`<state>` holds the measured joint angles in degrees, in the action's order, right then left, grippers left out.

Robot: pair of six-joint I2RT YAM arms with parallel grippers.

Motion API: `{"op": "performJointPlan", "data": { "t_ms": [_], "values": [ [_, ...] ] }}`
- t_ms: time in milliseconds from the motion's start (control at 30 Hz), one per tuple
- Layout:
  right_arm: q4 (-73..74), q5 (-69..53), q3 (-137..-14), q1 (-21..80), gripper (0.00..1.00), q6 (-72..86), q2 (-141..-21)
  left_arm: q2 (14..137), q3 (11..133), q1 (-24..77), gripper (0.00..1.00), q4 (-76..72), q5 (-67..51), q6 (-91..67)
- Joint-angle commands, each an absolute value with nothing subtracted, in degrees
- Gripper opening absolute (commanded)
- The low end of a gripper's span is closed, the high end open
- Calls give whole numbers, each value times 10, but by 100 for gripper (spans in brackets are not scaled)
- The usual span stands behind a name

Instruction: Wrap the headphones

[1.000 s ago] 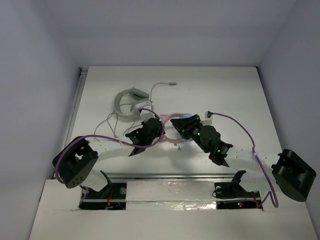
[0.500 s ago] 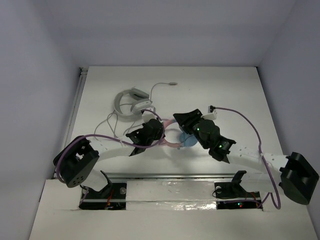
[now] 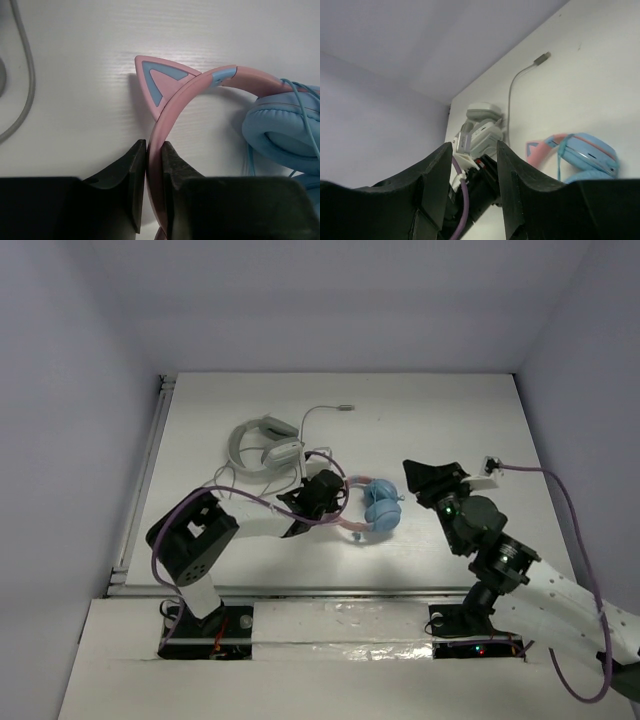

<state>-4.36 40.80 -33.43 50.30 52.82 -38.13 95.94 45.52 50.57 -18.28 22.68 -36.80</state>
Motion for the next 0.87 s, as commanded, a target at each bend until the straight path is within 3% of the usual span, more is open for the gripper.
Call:
{"op": "performJointPlan", "data": {
  "t_ms": [0,33,133,167,267,400,667,733,833],
  "values": [
    [64,455,-326,504,47,481,-317,970,510,505,4,-238,250,-349],
    [78,455,-329,504,47,476,-287,973,512,505,18,-238,250,-349],
    [133,457,-344,504,48,462,-251,956,507,505,42,-239,257,-345],
    [146,454,-357,504,56,451,-233,946,504,505,54,-234,259,-345],
    [188,447,-391,504,65,434,-210,890,490,505,70,-215,279,-337],
    [229,432,-445,504,67,409,-193,763,492,511,74,-164,266,-322],
    [281,408,-565,504,62,360,-144,541,510,511,86,-102,171,-298],
    [283,424,-568,504,68,351,-135,502,510,511,86,-99,157,-293],
    [284,447,-555,504,84,348,-131,477,492,511,87,-108,153,-288]
  ]
}}
